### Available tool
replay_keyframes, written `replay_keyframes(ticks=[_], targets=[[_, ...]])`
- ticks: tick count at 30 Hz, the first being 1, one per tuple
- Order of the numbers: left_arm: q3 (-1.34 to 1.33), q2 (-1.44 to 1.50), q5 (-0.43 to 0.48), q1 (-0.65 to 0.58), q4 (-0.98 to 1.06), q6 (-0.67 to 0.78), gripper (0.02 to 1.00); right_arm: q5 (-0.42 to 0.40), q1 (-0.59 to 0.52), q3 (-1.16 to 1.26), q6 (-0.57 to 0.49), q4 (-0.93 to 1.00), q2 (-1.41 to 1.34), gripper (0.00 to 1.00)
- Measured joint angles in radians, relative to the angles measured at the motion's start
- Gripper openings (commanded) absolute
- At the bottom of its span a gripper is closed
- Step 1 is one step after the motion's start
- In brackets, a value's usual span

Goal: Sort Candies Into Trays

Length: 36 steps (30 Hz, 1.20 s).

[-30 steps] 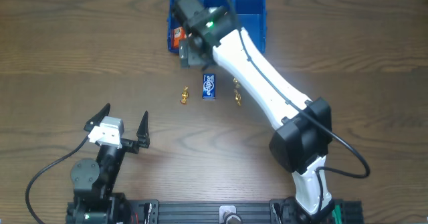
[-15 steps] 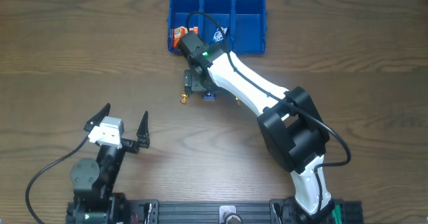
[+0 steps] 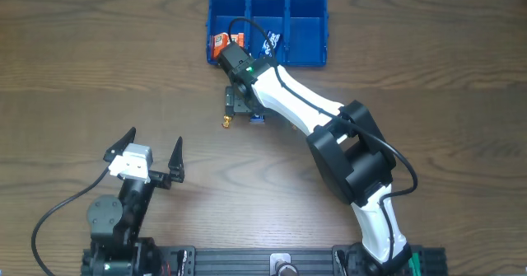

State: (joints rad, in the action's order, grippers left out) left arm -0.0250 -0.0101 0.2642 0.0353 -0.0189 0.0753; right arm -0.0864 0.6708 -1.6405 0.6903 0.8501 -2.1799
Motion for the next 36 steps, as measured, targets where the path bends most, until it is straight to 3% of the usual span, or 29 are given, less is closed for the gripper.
replay_keyframes(ticks=[6, 21, 28, 36], targets=[[0.000, 0.000, 0.000, 0.000, 0.000, 0.000, 0.998, -0.016, -0.002, 0.000, 0.003, -0.003, -0.014, 0.956], [0.000, 0.000, 0.000, 0.000, 0.000, 0.000, 0.998, -0.036, -0.006, 0.000, 0.016, -0.008, -0.030, 0.457], [0.000, 0.000, 0.000, 0.000, 0.000, 0.000, 0.998, -0.039, -0.006, 0.000, 0.013, -0.008, -0.030, 0.336], [0.000, 0.000, 0.000, 0.000, 0.000, 0.000, 0.998, -0.040, -0.006, -0.005, 0.014, 0.010, -0.030, 0.305]])
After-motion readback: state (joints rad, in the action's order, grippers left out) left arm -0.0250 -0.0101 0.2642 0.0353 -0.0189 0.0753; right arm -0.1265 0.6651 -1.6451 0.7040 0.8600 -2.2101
